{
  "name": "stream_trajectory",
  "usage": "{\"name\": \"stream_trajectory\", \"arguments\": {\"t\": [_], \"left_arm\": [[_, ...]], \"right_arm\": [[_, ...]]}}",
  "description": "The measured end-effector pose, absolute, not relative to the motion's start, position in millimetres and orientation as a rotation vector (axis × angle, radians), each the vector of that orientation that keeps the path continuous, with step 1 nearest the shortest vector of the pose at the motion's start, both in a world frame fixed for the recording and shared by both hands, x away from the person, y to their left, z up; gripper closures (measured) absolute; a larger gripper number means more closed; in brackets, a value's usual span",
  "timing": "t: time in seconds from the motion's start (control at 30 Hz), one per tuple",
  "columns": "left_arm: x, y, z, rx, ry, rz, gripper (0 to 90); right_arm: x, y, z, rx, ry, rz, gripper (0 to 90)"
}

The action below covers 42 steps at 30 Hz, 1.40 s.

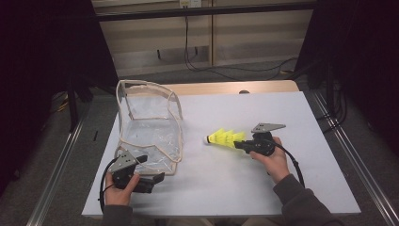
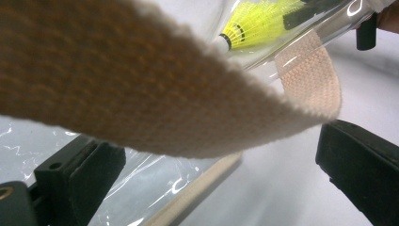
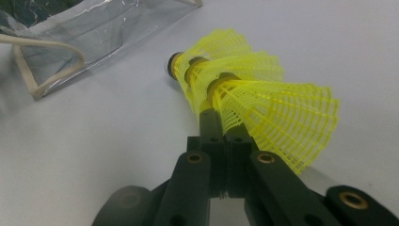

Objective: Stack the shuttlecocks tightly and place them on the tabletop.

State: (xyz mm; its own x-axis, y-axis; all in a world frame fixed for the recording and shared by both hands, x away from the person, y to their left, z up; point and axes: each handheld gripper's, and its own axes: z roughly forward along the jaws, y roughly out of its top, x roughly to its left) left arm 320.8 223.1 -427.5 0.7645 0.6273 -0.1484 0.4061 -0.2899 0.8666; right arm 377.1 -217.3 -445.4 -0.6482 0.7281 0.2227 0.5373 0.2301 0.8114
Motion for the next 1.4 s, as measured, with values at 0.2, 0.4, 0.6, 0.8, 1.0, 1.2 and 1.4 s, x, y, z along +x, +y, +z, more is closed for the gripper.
{"name": "stream_trajectory", "arguments": {"t": [0.2, 0.4, 0.6, 0.8, 1.0, 1.2, 1.4], "left_arm": [[320.7, 223.0, -427.6, 1.921, 0.786, 0.268, 1.9], [320.9, 223.1, -427.6, 1.924, 0.785, 0.268, 1.9], [320.9, 223.2, -427.6, 1.924, 0.785, 0.268, 1.8], [320.9, 223.2, -427.7, 1.924, 0.785, 0.267, 1.8], [320.9, 223.2, -427.7, 1.923, 0.785, 0.268, 1.9], [321.0, 223.2, -427.8, 1.923, 0.786, 0.268, 1.8], [320.9, 223.2, -427.8, 1.923, 0.785, 0.268, 1.9]], "right_arm": [[376.9, -214.8, -444.3, 1.189, 2.301, 1.386, 88.8], [377.4, -213.6, -446.4, 1.189, 2.315, 1.374, 88.8], [377.5, -212.2, -446.8, 1.188, 2.309, 1.382, 88.3], [377.7, -210.8, -448.3, 1.187, 2.316, 1.377, 87.3], [376.6, -210.3, -449.3, 1.189, 2.326, 1.357, 82.1], [374.6, -211.4, -447.4, 1.176, 2.335, 1.346, 77.2], [369.2, -214.6, -446.4, 1.167, 2.335, 1.352, 73.3]]}}
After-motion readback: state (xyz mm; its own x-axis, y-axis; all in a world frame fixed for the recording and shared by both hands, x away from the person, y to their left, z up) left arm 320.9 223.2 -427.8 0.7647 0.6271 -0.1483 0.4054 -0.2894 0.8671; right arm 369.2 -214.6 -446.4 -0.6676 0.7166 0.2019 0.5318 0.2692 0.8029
